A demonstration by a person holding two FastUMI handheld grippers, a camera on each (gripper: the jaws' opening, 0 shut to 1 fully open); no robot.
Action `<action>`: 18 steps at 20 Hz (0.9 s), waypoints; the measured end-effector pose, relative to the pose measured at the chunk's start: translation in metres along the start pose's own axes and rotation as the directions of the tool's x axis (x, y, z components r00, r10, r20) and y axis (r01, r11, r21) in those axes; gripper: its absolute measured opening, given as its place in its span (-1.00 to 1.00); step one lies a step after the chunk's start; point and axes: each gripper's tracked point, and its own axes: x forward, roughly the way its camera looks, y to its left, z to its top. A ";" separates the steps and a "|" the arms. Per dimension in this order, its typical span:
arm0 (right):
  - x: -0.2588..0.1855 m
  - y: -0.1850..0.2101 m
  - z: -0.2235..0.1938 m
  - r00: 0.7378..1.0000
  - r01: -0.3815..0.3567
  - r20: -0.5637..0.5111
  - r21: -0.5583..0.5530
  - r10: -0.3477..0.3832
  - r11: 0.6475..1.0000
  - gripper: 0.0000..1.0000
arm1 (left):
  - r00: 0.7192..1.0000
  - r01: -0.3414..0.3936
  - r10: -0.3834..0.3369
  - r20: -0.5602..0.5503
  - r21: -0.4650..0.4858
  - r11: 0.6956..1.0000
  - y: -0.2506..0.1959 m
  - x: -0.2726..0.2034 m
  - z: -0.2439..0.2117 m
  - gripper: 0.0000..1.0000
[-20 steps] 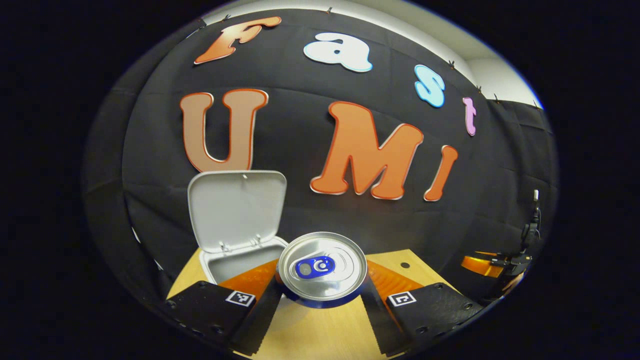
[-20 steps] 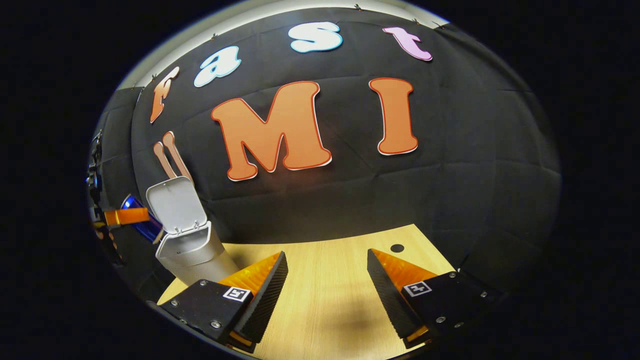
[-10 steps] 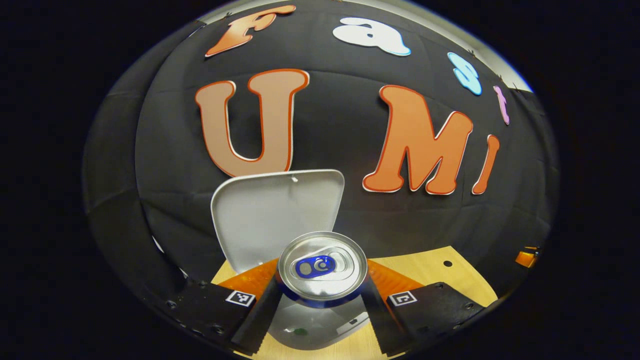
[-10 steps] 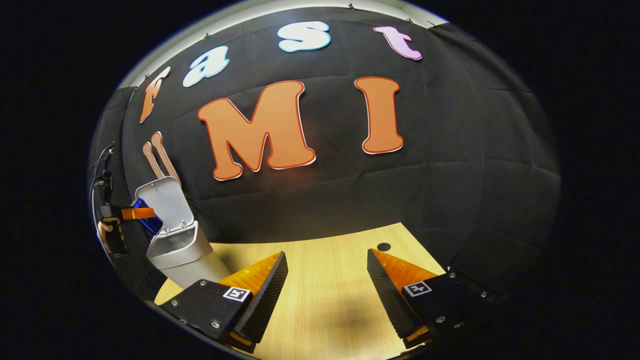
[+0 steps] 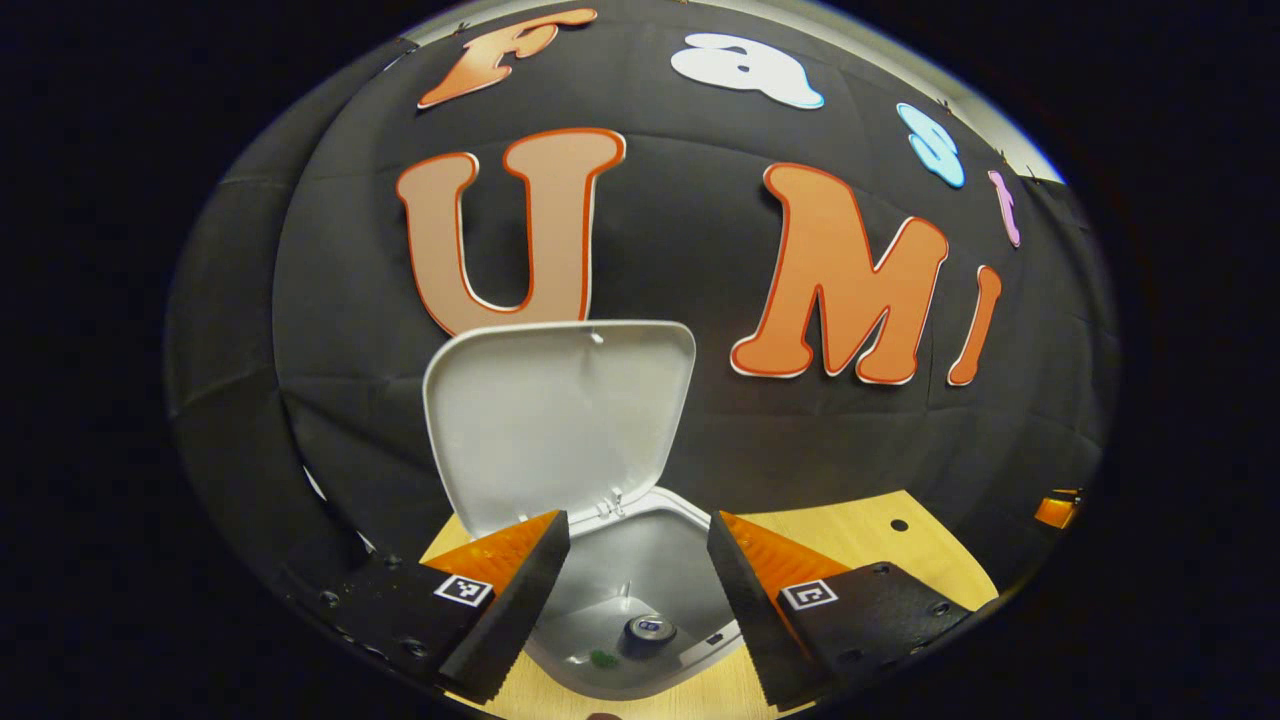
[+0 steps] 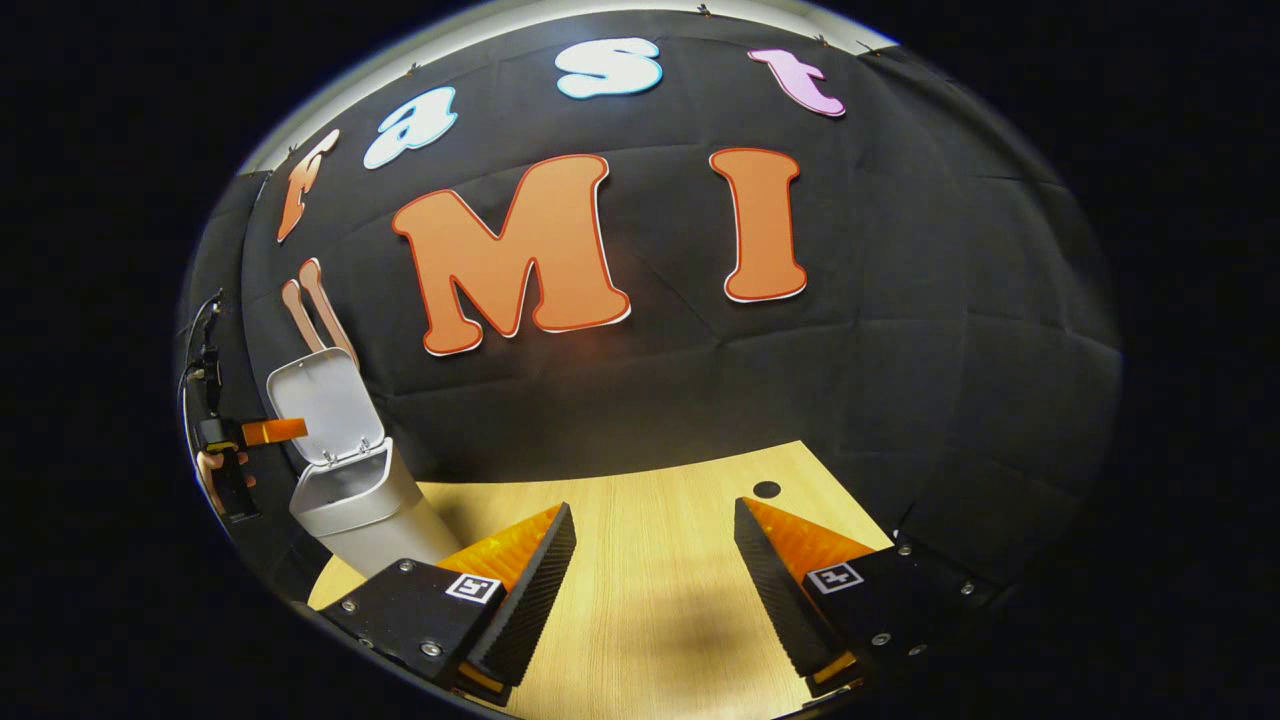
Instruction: Press the lid of the desktop garbage bin to open it, pick up the crumpled paper on the desktop and throw it into the bin, then pick up the pop can on the desktop and drop it into the bin, and finally close the garbage bin lid.
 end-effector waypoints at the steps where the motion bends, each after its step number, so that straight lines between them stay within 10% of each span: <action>1: 0.001 0.003 -0.001 1.000 -0.007 -0.002 -0.001 0.007 1.000 0.90 | 1.000 -0.004 0.004 0.026 0.014 1.000 0.001 -0.005 0.010 0.77; 12: 0.000 0.022 0.001 0.998 -0.067 0.002 0.011 0.067 0.998 0.90 | 0.946 -0.100 0.084 0.313 0.037 0.994 0.030 -0.051 0.157 0.89; 18: -0.004 0.014 0.002 0.998 -0.067 0.005 0.012 0.067 0.998 0.90 | 0.959 -0.153 0.158 0.236 -0.038 0.987 0.071 -0.009 0.197 0.92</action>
